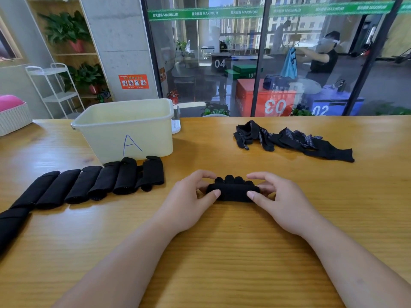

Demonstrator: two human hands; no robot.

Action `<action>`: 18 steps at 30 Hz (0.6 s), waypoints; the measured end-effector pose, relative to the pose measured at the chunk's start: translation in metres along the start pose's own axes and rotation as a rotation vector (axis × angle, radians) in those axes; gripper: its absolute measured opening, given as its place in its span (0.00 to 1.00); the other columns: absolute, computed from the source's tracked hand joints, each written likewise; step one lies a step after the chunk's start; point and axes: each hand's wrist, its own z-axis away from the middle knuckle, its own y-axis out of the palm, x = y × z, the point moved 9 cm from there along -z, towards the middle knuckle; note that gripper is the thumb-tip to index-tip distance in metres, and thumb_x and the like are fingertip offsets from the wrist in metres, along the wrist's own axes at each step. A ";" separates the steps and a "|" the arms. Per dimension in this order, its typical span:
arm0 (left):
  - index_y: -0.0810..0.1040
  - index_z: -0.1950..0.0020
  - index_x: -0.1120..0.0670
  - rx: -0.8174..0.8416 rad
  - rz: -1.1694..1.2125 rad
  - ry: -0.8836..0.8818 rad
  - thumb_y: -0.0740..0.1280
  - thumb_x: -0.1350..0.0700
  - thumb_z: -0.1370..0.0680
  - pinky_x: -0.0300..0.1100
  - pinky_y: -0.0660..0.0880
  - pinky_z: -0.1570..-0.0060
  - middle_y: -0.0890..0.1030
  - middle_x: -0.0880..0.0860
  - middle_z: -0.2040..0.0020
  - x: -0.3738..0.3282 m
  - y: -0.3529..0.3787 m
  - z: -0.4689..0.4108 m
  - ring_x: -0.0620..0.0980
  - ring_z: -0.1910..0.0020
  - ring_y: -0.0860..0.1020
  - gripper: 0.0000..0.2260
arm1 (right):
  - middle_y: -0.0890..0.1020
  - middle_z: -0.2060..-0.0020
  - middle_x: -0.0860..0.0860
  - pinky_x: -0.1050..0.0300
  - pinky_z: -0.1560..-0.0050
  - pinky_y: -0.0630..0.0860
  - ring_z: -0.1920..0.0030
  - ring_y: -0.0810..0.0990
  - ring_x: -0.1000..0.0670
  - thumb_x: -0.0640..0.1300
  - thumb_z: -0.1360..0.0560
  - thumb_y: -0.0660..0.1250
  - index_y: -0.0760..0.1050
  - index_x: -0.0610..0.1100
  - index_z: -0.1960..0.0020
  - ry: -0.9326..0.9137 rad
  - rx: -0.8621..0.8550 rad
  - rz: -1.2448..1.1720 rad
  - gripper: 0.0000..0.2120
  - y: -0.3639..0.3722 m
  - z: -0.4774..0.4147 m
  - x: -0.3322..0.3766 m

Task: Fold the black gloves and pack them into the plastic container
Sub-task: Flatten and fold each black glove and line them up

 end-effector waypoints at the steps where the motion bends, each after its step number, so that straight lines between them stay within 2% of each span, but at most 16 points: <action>1: 0.74 0.33 0.35 0.002 0.031 -0.009 0.70 0.42 0.18 0.40 0.75 0.48 0.86 0.36 0.51 0.001 0.000 -0.001 0.36 0.55 0.79 0.14 | 0.86 0.52 0.69 0.65 0.52 0.73 0.50 0.82 0.62 0.56 0.20 0.73 0.76 0.68 0.34 0.014 0.001 -0.025 0.17 0.000 0.000 -0.001; 4: 0.76 0.35 0.36 -0.015 0.104 -0.040 0.70 0.42 0.17 0.42 0.74 0.52 0.86 0.38 0.57 0.004 0.001 -0.003 0.35 0.61 0.77 0.11 | 0.87 0.50 0.62 0.61 0.51 0.75 0.49 0.83 0.62 0.59 0.20 0.71 0.76 0.69 0.36 0.058 -0.011 -0.085 0.14 0.000 -0.002 -0.003; 6: 0.76 0.37 0.38 -0.034 0.112 -0.053 0.70 0.43 0.17 0.42 0.73 0.55 0.83 0.38 0.64 0.005 0.003 -0.004 0.36 0.64 0.77 0.10 | 0.88 0.50 0.61 0.60 0.52 0.75 0.49 0.84 0.62 0.60 0.19 0.70 0.77 0.67 0.37 0.081 -0.040 -0.097 0.12 0.000 -0.005 -0.005; 10: 0.77 0.39 0.39 -0.080 0.062 -0.090 0.69 0.43 0.16 0.43 0.77 0.55 0.79 0.39 0.69 0.005 0.005 -0.007 0.39 0.67 0.76 0.07 | 0.87 0.58 0.60 0.59 0.55 0.74 0.54 0.83 0.60 0.60 0.19 0.69 0.78 0.62 0.39 0.098 -0.102 -0.024 0.09 0.000 -0.008 -0.003; 14: 0.77 0.39 0.38 -0.129 -0.025 -0.116 0.68 0.42 0.16 0.36 0.72 0.59 0.82 0.41 0.58 0.001 0.004 -0.009 0.40 0.58 0.79 0.07 | 0.85 0.59 0.59 0.61 0.60 0.74 0.57 0.81 0.59 0.60 0.19 0.70 0.79 0.61 0.42 0.106 -0.179 0.119 0.08 -0.002 -0.010 0.001; 16: 0.77 0.37 0.39 -0.149 -0.091 -0.105 0.67 0.42 0.16 0.36 0.73 0.55 0.79 0.40 0.50 -0.001 0.004 -0.010 0.41 0.53 0.78 0.08 | 0.84 0.58 0.60 0.62 0.61 0.75 0.57 0.81 0.60 0.61 0.19 0.69 0.79 0.61 0.42 0.104 -0.214 0.165 0.08 -0.003 -0.009 0.002; 18: 0.77 0.34 0.41 -0.190 -0.204 -0.025 0.65 0.44 0.15 0.38 0.74 0.46 0.76 0.40 0.42 -0.007 0.002 -0.009 0.41 0.47 0.76 0.10 | 0.83 0.57 0.61 0.62 0.61 0.76 0.58 0.81 0.60 0.61 0.19 0.68 0.80 0.60 0.42 0.089 -0.240 0.210 0.09 -0.003 -0.010 0.003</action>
